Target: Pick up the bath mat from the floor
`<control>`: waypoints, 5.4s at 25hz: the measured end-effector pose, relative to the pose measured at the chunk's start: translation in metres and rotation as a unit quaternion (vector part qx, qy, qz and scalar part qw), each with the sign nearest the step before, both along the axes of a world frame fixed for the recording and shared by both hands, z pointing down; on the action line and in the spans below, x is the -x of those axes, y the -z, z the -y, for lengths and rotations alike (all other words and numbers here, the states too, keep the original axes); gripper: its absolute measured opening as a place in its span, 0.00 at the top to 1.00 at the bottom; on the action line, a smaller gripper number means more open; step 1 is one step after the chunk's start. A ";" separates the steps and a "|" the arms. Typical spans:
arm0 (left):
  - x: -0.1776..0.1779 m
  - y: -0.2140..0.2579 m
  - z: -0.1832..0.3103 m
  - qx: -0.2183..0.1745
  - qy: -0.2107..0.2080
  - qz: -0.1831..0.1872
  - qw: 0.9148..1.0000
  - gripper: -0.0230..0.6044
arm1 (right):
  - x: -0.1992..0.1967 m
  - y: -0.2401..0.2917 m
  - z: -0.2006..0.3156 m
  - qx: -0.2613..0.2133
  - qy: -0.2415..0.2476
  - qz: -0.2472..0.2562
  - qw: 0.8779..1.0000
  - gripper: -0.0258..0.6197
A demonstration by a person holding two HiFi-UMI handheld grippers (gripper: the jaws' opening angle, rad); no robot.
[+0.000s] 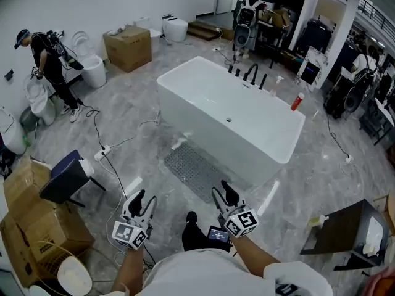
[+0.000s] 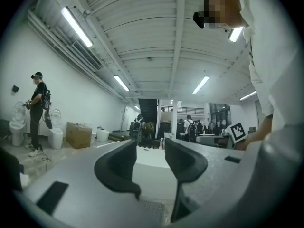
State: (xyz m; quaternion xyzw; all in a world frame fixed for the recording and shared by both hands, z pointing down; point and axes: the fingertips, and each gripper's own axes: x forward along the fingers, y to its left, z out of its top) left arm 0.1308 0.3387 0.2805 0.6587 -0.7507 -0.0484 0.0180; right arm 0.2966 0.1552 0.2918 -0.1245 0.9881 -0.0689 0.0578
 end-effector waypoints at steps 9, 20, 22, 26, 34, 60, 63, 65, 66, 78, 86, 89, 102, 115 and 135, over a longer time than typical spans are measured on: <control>0.137 0.012 0.115 0.023 -0.011 0.004 1.000 0.67 | 0.143 0.002 0.111 0.016 0.011 0.016 1.000 0.68; 0.252 0.004 0.250 0.038 -0.067 -0.005 0.997 0.67 | 0.206 -0.026 0.214 0.041 -0.041 0.012 0.998 0.68; 0.269 -0.005 0.275 0.043 -0.088 -0.008 0.995 0.67 | 0.206 -0.039 0.228 0.050 -0.065 0.002 0.997 0.68; 0.294 -0.028 0.334 0.051 -0.151 -0.021 0.987 0.67 | 0.197 -0.058 0.258 0.070 -0.146 -0.013 0.987 0.68; 0.363 -0.086 0.439 0.088 -0.293 -0.048 0.951 0.67 | 0.231 -0.095 0.294 0.105 -0.307 -0.036 0.945 0.68; 0.472 -0.499 0.551 0.391 -0.297 -0.156 0.857 0.64 | 0.145 -0.517 0.320 0.363 -0.374 -0.245 0.818 0.62; 0.472 -0.565 0.539 0.440 -0.295 -0.148 0.835 0.62 | 0.132 -0.576 0.316 0.392 -0.371 -0.251 0.804 0.62; 0.475 -0.606 0.532 0.463 -0.280 -0.168 0.824 0.62 | 0.120 -0.614 0.314 0.414 -0.377 -0.246 0.791 0.62; 0.477 -0.625 0.529 0.472 -0.272 -0.180 0.819 0.61 | 0.115 -0.633 0.312 0.421 -0.375 -0.253 0.786 0.62; 0.471 -0.812 0.516 0.553 -0.267 -0.166 0.772 0.57 | 0.096 -0.812 0.301 0.472 -0.331 -0.301 0.760 0.61; 0.468 -0.908 0.533 0.570 -0.284 -0.152 0.755 0.53 | 0.070 -0.900 0.311 0.483 -0.383 -0.283 0.735 0.60; 0.471 -0.938 0.541 0.575 -0.282 -0.146 0.754 0.53 | 0.061 -0.927 0.316 0.482 -0.384 -0.288 0.733 0.59; 0.522 -1.044 0.565 0.603 -0.238 -0.108 0.753 0.51 | 0.054 -1.016 0.341 0.487 -0.361 -0.318 0.729 0.58; 0.512 -1.052 0.559 0.601 -0.226 -0.135 0.755 0.89 | 0.060 -1.017 0.329 0.520 -0.369 -0.291 0.713 0.89; 0.451 -0.646 0.575 0.461 -0.375 -0.133 0.793 0.93 | 0.176 -0.631 0.352 0.445 -0.381 -0.163 0.794 0.90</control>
